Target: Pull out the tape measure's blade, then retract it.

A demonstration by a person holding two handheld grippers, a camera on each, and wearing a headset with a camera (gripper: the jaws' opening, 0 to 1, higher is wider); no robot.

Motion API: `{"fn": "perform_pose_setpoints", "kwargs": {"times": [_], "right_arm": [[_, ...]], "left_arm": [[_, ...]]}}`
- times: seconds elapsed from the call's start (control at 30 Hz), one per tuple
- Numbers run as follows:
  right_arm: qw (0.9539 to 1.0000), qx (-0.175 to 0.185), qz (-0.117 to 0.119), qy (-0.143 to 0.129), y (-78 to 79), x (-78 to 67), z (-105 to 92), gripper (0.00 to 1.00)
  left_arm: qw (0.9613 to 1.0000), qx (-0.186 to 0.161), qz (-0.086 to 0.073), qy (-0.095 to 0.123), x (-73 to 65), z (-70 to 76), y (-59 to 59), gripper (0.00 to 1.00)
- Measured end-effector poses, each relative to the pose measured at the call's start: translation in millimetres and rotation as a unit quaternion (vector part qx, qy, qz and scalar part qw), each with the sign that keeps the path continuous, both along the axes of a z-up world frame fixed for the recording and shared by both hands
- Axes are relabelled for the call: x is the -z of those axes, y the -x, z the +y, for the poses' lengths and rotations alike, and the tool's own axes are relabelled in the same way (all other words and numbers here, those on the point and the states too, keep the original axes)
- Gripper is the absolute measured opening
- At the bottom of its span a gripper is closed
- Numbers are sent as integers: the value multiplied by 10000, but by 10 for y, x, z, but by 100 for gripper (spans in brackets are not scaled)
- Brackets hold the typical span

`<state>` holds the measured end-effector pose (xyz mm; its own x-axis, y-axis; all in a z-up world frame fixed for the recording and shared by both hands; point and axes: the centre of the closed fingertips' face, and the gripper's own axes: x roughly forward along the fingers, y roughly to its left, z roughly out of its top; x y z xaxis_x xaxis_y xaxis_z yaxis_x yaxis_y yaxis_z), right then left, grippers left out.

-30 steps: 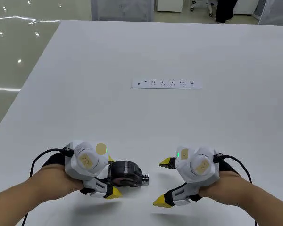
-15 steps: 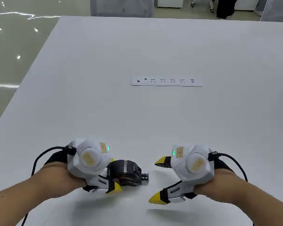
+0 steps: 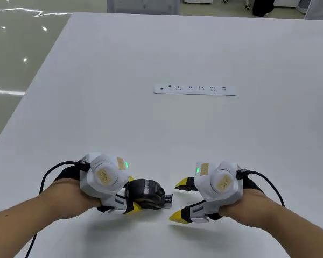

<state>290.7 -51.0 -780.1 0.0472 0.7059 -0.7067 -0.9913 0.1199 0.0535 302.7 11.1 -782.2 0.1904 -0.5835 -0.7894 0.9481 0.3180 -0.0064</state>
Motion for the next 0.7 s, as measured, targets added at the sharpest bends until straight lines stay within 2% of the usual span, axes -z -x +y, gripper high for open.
{"fn": "perform_pose_setpoints", "kwargs": {"times": [0.37,0.47,0.7], "right_arm": [[9998,-20,-128,-134,-74,46,95,26],[9997,-83,-135,-201,-62,38,119,17],[9997,-106,-161,-178,-75,76,118,17]], "left_arm": [[10000,-9,27,11,2,5,-1,32],[10000,-11,30,25,1,7,-1,32],[10000,-12,54,38,1,1,-3,32]]}}
